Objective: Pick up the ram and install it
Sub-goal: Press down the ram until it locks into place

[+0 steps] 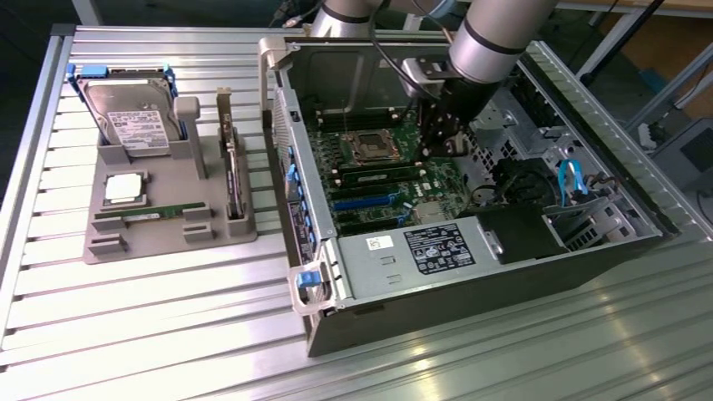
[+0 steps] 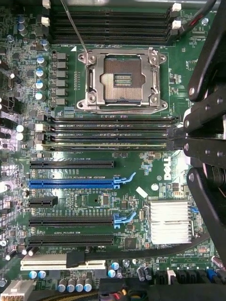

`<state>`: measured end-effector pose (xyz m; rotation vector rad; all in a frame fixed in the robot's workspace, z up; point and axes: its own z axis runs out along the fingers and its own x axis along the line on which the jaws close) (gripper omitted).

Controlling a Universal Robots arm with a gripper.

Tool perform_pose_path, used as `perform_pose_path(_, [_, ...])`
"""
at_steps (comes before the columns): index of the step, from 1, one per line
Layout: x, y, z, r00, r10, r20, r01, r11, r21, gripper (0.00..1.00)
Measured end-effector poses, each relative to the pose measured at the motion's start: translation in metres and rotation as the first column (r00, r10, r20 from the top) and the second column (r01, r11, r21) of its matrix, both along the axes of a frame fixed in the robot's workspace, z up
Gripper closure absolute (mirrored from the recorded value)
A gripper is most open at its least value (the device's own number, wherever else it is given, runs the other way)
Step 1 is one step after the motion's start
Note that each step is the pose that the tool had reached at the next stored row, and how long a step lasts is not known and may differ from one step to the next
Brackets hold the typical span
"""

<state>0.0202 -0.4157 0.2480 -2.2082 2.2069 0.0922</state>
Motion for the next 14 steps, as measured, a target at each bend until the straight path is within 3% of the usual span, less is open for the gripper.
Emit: perform_pose_path(14, [0.0042, 0.0000, -0.0050, 1.0000, 0.000, -0.0002, 0.000, 1.0000, -0.0004, 0.90])
